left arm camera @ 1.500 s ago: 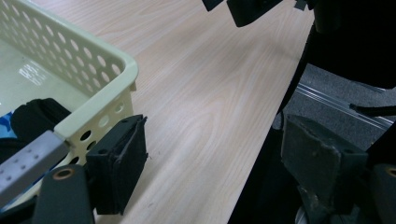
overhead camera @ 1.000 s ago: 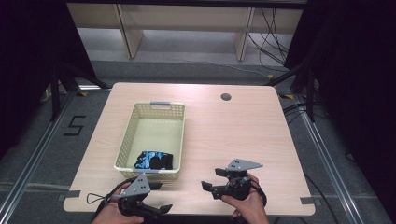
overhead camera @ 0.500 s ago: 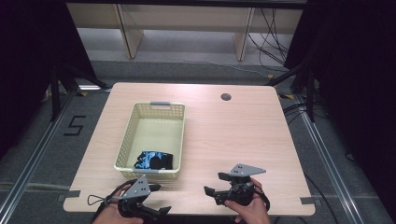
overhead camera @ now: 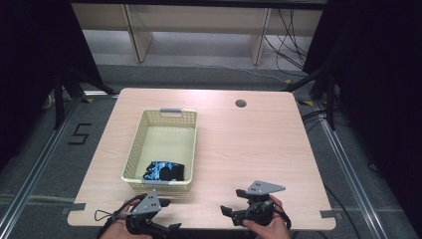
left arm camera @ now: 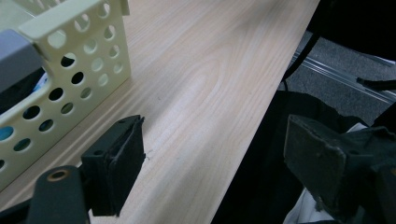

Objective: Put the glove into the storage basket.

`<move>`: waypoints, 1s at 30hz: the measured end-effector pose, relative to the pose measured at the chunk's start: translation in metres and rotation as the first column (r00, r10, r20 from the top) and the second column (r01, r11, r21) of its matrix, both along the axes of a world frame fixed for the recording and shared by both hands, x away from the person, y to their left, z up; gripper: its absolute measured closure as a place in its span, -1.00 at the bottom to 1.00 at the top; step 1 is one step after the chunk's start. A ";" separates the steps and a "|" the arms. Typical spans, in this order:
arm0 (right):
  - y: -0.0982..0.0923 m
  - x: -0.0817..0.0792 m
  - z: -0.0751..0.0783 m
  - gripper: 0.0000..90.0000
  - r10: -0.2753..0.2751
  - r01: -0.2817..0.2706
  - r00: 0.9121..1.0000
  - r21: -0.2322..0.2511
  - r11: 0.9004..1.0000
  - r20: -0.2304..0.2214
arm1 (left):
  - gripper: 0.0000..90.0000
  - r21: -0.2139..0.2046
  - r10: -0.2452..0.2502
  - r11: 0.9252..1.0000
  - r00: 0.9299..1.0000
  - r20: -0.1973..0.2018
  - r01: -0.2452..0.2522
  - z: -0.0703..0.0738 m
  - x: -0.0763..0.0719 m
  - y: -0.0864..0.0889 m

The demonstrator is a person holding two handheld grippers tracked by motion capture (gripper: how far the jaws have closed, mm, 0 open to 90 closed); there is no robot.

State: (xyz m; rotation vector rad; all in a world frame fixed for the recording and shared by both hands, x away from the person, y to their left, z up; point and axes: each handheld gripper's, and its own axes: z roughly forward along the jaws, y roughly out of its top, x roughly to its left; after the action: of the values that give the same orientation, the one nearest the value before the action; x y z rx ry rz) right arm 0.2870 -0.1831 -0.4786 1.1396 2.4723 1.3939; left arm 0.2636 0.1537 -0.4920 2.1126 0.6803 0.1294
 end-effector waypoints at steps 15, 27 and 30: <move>-0.009 -0.016 -0.007 -0.62 -0.013 0.013 1.000 -0.037 0.999 -0.001 | -0.56 0.061 -0.010 0.998 1.000 0.018 0.009 -0.008 -0.003 0.003; -0.013 -0.028 -0.014 -0.63 -0.004 0.002 1.000 -0.098 0.995 -0.014 | -0.56 0.070 -0.011 0.997 1.000 0.003 0.010 -0.011 -0.006 0.006; -0.013 -0.030 -0.016 -0.63 0.012 -0.014 1.000 -0.096 0.995 -0.021 | -0.56 0.076 -0.028 0.997 0.999 0.017 0.027 -0.010 -0.006 0.006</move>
State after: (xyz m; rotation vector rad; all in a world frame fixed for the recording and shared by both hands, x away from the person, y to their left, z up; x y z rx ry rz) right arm 0.2570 -0.1960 -0.4942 1.1256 2.5345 1.2578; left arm 0.2576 0.1597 -0.5025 2.1903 0.6444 0.1611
